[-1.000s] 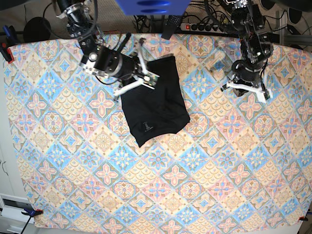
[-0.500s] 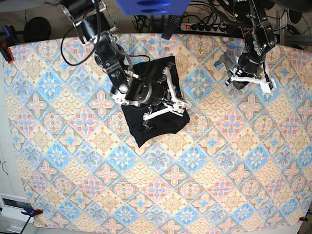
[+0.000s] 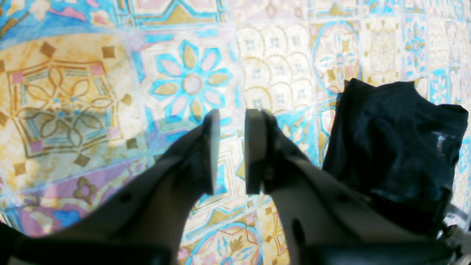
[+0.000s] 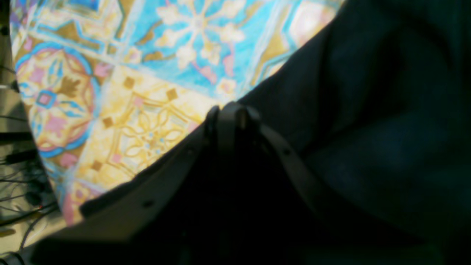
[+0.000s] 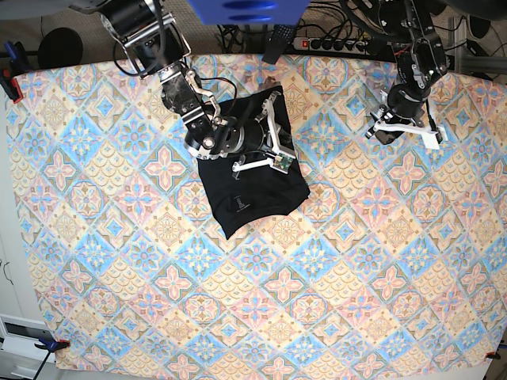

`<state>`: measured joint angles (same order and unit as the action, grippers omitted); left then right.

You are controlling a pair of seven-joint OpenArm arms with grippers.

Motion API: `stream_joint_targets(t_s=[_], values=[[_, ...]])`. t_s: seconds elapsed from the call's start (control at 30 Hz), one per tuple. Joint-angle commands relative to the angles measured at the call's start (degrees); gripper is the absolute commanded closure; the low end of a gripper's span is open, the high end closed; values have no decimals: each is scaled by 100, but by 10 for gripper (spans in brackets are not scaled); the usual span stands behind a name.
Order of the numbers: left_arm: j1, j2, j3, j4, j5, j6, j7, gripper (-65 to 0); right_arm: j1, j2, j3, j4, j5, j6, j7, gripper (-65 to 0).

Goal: Fold the T-shirt properly
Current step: 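Grasp the bundle with the right gripper and drag it away from the left gripper, then press and square the bundle's edges with the right gripper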

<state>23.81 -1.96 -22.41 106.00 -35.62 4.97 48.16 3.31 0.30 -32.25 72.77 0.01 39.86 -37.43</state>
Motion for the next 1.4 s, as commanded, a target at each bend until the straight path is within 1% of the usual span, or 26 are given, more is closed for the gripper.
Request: stream_joint_targets(t_s=[0.0, 0.1, 0.27, 0.53, 0.73, 0.87, 1.0, 1.13, 1.23, 1.37], values=[[-3, -37, 4, 113, -38, -18, -82, -108, 86, -139, -6, -3, 82, 14, 161, -45], [-3, -37, 4, 113, -38, -18, -82, -108, 86, -262, -6, -275, 82, 14, 213, -45], [-3, -37, 4, 113, -38, -18, -73, -108, 95, -262, 3, -723, 82, 14, 257, -45], [-3, -20, 13, 113, -38, -27, -73, -108, 95, -236, 56, -1427, 82, 14, 741, -45], [-3, -11, 13, 113, -38, -27, -73, -108, 95, 151, 1023, -1409, 82, 14, 767, -45], [-3, -11, 22, 113, -38, -27, -73, -108, 104, 397, 1471, -1409, 74, 14, 767, -45], [-3, -11, 22, 113, -38, -27, -73, -108, 315, 713, 1647, -1427, 74, 14, 846, -45], [5, -11, 22, 113, -38, -27, -73, -108, 350, 1030, 1814, -1418, 74, 14, 890, -45], [5, -20, 22, 113, -38, -27, -73, -108, 535, 1276, 1849, -1427, 74, 14, 925, -45], [5, -11, 22, 113, -38, -27, -73, -108, 693, 1522, 1849, -1418, 74, 14, 934, -45]])
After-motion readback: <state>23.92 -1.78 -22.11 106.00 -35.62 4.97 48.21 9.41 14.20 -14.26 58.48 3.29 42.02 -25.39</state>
